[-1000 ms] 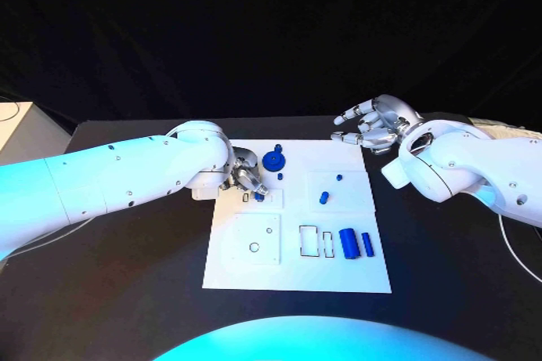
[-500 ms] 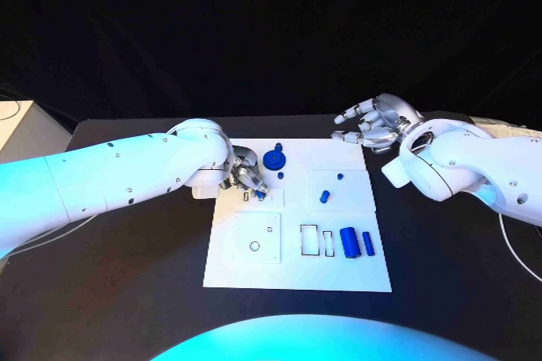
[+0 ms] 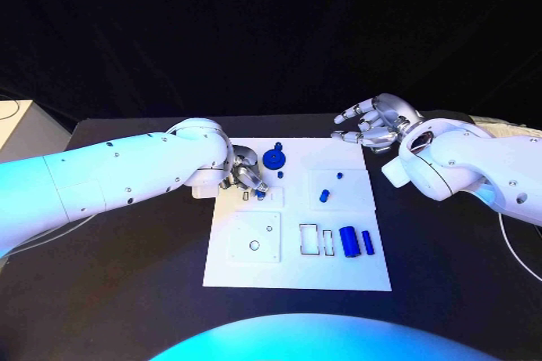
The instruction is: Assemble the parts on the task board
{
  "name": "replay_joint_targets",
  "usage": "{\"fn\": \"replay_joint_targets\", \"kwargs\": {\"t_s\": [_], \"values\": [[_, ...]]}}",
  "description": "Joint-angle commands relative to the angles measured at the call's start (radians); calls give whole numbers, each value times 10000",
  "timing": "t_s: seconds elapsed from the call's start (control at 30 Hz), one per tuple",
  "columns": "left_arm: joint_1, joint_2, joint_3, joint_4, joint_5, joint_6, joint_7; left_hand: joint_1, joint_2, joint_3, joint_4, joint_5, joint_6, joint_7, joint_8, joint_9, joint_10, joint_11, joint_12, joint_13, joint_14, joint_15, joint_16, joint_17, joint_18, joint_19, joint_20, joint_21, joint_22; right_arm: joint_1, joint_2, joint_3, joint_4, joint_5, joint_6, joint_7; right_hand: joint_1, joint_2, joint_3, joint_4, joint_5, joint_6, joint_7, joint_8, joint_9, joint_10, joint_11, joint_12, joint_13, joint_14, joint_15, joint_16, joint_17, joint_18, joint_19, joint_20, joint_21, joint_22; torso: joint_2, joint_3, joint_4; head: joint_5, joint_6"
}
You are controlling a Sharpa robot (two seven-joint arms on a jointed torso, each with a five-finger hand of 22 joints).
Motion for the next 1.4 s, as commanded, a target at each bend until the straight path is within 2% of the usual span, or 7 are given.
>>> {"fn": "replay_joint_targets", "kwargs": {"t_s": [0.03,0.23,0.73,1.4], "values": [[-196,-21,-148,92,-95,754,-137,68,-44,2061,-2162,-42,-98,14,-3,18,-56,7,-40,-30,1044,12,9,2587,-20,-52,29,-43,-19,-19,10,3,-5,-78,88,16,-68,2,86,0,-53,-67,0,53,16,-85,-12,-38,1248,789,-19,-24,1665,90,-43,-14,-49,1222,2,-2,2,-1,-10],[-180,-61,-139,154,-141,893,-85,98,-195,1950,-2253,-85,-118,24,-2,33,-48,20,-37,-35,1044,29,8,2585,-21,-57,49,-43,-12,-34,14,3,-11,-78,89,17,-68,2,86,0,-53,-67,0,53,16,-85,-12,-38,1248,789,-19,-24,1665,90,-43,-14,-49,1222,-7,-5,4,12,-27],[-149,0,-136,152,-289,1197,-91,183,-168,1942,-2303,-94,-106,16,4,38,-39,13,-40,-47,1055,30,30,2623,-21,-60,58,-44,-10,-46,30,3,-17,-78,94,20,-94,10,97,10,-52,-72,0,66,16,-86,-12,-39,1245,788,-20,-28,1660,91,-44,-16,-56,1219,-2,-10,7,28,-54],[-149,28,-136,69,-778,768,-135,200,-143,1919,-2296,-101,-89,20,9,40,3,16,7,24,1051,32,22,2609,-30,-30,61,-23,37,-49,13,3,-4,-78,76,35,-110,11,104,14,-52,-75,-1,76,17,-90,-13,-44,1238,786,-21,-33,1652,93,-49,-17,-71,1211,-3,-5,-3,24,-40]]}}
